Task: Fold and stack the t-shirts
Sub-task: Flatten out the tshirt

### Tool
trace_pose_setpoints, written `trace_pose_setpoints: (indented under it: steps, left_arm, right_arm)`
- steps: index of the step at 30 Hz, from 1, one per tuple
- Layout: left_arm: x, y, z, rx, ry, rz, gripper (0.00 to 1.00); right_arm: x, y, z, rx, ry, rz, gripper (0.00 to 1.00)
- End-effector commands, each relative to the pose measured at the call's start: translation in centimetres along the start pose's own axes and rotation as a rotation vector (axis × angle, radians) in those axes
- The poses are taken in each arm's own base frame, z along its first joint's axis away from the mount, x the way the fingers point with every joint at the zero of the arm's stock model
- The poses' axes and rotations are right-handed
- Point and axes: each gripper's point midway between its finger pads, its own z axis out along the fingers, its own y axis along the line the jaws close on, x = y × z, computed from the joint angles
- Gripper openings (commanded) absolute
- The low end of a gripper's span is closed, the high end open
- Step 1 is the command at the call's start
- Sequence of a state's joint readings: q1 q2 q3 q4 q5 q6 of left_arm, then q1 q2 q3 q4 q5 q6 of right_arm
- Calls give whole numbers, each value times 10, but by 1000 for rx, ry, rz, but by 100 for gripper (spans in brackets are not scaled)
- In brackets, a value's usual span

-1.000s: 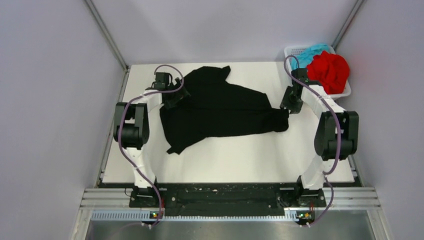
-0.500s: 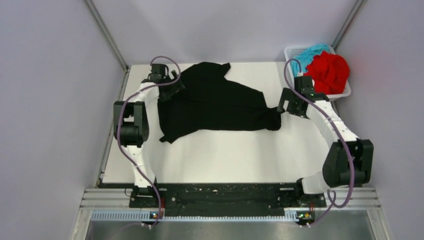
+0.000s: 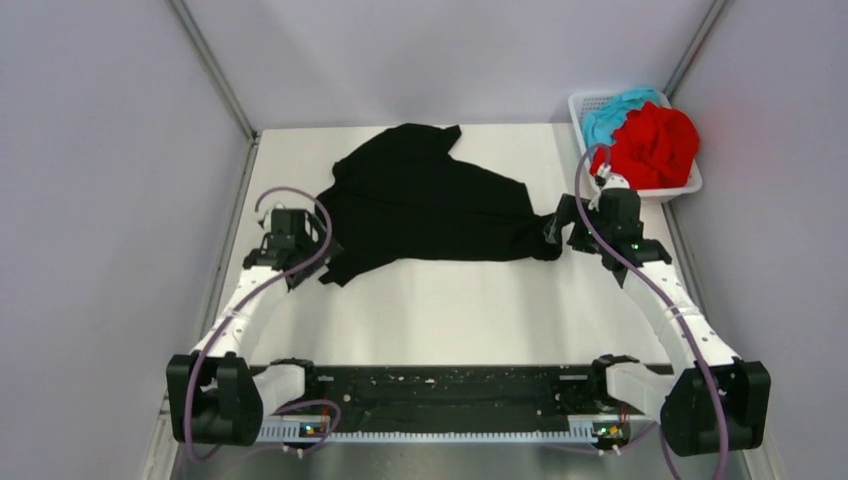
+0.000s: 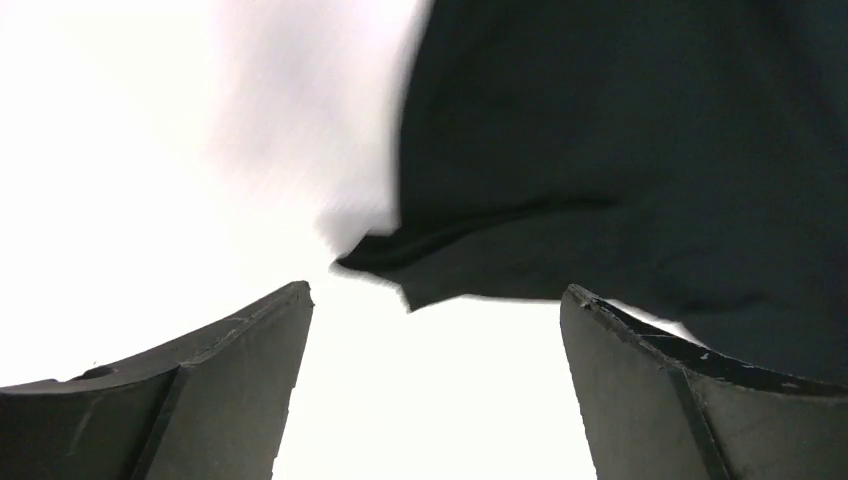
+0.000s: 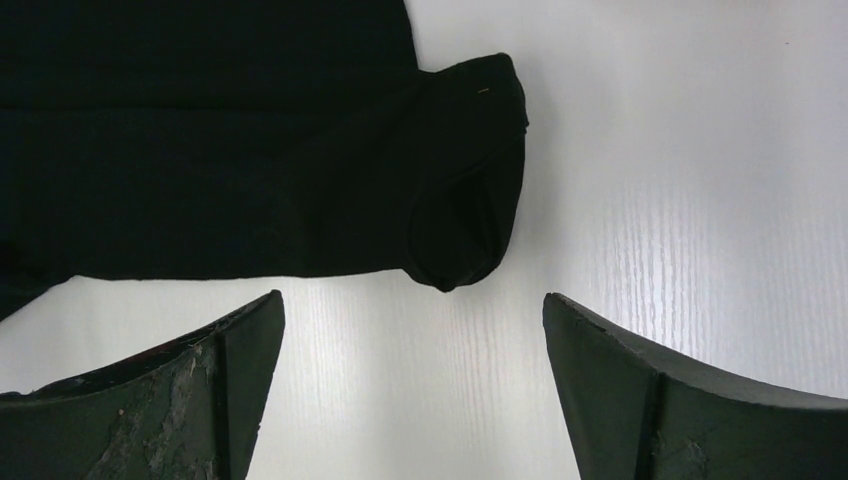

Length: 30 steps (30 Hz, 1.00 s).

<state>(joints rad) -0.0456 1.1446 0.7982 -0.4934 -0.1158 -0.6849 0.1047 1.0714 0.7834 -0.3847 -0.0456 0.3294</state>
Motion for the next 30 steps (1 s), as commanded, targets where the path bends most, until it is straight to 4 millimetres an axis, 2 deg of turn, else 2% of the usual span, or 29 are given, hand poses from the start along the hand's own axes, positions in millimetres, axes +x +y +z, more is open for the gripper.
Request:
trace_pose_setpoints:
  steps: [1, 6, 12, 18, 20, 22, 24, 26, 30]
  left_arm:
    - [50, 50, 0, -143, 88, -61, 99]
    - [66, 59, 13, -127, 71, -92, 96]
    - [59, 46, 38, -57, 26, -122, 91]
    - [52, 34, 49, 50, -41, -135, 82]
    - [52, 34, 51, 60, -47, -148, 72]
    - [53, 31, 51, 66, -34, -153, 56]
    - [56, 31, 50, 70, -25, -153, 49]
    - [57, 33, 48, 71, -26, -155, 38]
    - [58, 33, 44, 69, -20, -155, 4]
  right_arm:
    - [-7, 13, 7, -61, -11, -1, 99]
    - [2, 10, 14, -54, 28, -16, 98]
    - [-1, 8, 13, -45, 15, -27, 98]
    - [-3, 3, 12, -18, 6, -39, 98]
    - [-3, 3, 13, -15, 7, -41, 98]
    - [-3, 2, 13, -10, 6, -41, 97]
    - [-3, 2, 14, -10, 9, -41, 97]
    - [-2, 2, 15, -12, 14, -42, 97]
    - [2, 1, 15, -8, 25, -41, 97]
